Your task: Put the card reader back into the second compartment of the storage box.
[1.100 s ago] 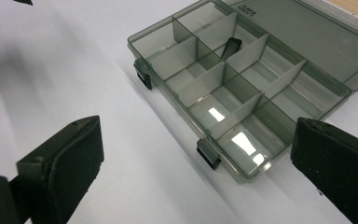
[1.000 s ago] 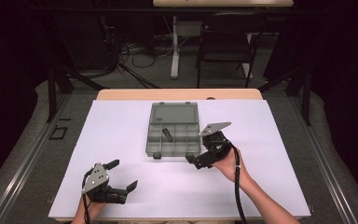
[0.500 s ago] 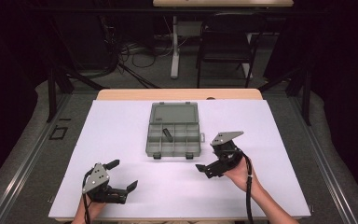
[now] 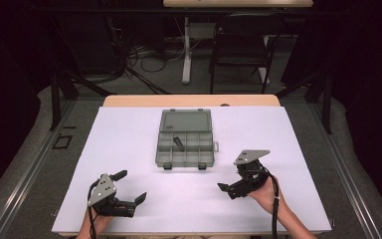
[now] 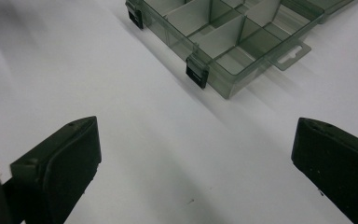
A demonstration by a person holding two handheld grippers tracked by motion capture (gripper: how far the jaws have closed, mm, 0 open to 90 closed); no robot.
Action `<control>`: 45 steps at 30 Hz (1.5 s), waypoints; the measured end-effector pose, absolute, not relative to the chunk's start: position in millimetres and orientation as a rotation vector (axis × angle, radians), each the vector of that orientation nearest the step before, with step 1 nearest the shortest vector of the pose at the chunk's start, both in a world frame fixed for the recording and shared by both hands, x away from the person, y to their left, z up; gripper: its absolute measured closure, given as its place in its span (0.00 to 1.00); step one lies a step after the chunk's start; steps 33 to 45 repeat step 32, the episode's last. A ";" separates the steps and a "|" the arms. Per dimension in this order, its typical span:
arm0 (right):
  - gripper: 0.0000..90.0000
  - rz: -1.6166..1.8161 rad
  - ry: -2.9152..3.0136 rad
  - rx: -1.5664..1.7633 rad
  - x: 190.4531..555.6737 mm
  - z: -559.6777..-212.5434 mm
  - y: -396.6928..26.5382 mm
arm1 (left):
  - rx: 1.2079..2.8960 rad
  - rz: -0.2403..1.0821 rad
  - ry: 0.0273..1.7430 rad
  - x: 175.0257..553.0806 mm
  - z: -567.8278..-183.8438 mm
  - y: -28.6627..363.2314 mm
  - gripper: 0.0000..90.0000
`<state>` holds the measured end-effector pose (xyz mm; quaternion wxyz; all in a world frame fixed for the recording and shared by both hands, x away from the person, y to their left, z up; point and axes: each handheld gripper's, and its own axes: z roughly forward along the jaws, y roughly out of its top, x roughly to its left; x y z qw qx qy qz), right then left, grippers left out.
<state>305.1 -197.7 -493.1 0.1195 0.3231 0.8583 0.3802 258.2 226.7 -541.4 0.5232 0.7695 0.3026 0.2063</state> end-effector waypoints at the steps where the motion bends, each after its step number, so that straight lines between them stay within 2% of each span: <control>1: 0.01 1.113 2.505 0.948 304.0 -493.9 -199.0 | 1.842 0.494 0.724 258.2 -541.4 226.8 0.00; 26: 0.01 1.061 2.403 1.017 273.4 -522.0 -235.3 | 1.843 0.498 0.725 258.2 -541.5 226.9 0.01; 45: 0.00 1.080 2.365 1.024 270.5 -526.4 -241.4 | 1.846 0.497 0.726 259.1 -541.4 226.7 0.00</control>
